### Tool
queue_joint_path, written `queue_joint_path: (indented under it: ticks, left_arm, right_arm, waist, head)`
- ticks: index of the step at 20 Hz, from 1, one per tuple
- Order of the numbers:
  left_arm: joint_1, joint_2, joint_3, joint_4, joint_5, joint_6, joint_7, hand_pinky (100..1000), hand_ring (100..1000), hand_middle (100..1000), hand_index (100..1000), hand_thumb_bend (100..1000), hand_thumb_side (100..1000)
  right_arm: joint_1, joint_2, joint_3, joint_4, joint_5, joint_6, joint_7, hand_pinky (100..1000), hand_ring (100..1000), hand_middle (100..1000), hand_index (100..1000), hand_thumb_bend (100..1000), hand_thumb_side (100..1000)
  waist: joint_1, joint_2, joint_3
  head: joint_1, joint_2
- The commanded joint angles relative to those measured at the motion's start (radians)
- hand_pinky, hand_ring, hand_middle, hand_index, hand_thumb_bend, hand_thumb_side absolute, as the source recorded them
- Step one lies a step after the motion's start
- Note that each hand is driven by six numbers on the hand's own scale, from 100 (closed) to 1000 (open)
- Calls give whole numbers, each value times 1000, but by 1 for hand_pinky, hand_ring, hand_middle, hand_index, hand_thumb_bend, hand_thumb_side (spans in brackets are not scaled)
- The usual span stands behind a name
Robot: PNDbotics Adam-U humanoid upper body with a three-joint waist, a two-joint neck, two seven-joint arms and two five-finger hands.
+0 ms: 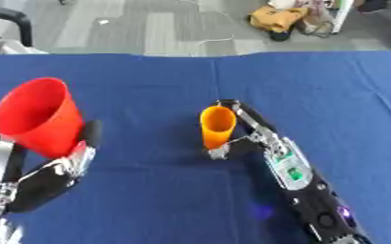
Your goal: Pour the contents of one cup into another cup.
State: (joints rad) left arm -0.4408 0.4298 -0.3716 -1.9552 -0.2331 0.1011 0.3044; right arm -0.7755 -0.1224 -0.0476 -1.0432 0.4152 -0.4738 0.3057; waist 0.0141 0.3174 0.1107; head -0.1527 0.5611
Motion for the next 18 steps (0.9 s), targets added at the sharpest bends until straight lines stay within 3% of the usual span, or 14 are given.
queue_joint_path:
  ticks: [1,10,18]
  left_arm:
    - [-13,5,3,-12,4,-1,-3,469,360,376,567,188,504]
    - [-11,4,2,-7,3,-2,-5,469,358,374,567,182,508]
    - [-10,3,2,-4,2,-4,-3,469,357,373,567,179,511]
  right_arm:
    - [-18,7,7,-9,7,0,-7,738,598,623,677,758,264]
    - [-17,21,14,-16,-3,5,-27,702,547,553,612,725,235]
    - [-13,21,13,-17,-11,15,-67,589,452,478,535,670,115]
  waist:
    - [3,-22,3]
    - [1,-23,7]
    - [-1,-22,8]
  head:
    - [-3,4]
    - [-6,3]
    - [-5,1]
